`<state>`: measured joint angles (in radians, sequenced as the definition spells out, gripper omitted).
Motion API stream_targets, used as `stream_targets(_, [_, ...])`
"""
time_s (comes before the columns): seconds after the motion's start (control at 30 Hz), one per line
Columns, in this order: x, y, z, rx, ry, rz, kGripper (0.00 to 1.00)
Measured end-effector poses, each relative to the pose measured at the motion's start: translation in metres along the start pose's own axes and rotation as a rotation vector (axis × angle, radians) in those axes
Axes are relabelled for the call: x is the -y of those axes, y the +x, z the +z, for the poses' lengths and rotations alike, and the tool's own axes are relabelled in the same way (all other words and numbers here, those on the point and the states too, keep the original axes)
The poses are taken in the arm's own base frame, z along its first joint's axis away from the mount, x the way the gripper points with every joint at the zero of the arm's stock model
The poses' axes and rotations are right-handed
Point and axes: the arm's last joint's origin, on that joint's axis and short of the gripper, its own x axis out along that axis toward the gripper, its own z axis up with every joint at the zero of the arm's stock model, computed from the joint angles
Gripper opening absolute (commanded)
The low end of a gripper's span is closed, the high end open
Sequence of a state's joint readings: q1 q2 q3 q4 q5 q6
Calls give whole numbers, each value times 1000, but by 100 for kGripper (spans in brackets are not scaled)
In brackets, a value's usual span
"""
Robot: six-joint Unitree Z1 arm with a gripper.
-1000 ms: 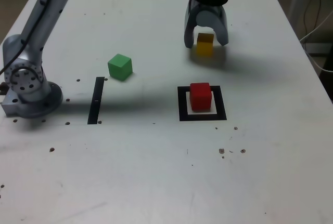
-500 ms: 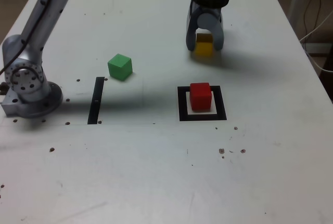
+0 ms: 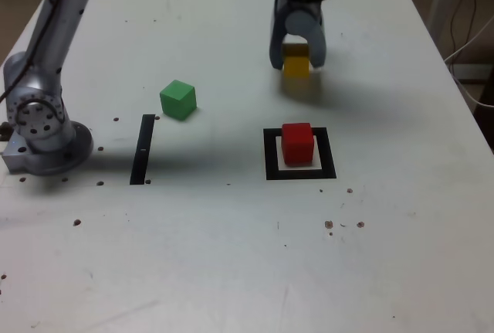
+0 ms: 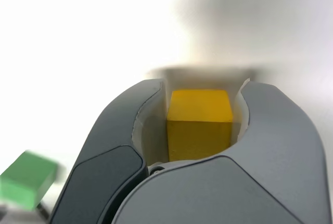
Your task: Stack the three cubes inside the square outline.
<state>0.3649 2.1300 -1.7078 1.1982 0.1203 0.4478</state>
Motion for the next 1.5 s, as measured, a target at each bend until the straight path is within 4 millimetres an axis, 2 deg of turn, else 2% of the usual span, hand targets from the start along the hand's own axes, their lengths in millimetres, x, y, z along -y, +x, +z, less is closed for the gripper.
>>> stream_targets(0.17, [34, -49, -18, 29, 2, 28, 13])
stream_targets(0.3, [82, -91, -31, 116, 4, 41, 13])
stream_targets(0.4, [116, -108, -36, 160, -2, 25, 13])
stream_targets(0.5, [148, -107, -34, 156, -10, 4, 13])
stream_targets(0.57, [161, -107, -34, 155, -14, -4, 13])
stream_targets(0.73, [174, -96, -25, 136, -1, -17, 13])
stream_targets(0.87, [178, -74, -12, 100, 4, -33, 13])
stream_targets(1.1, [180, -51, -1, 94, -12, -37, 13])
stream_targets(1.3, [178, -42, -4, 73, -36, -23, 13])
stream_targets(1.5, [176, -41, -18, 56, -80, -5, 13])
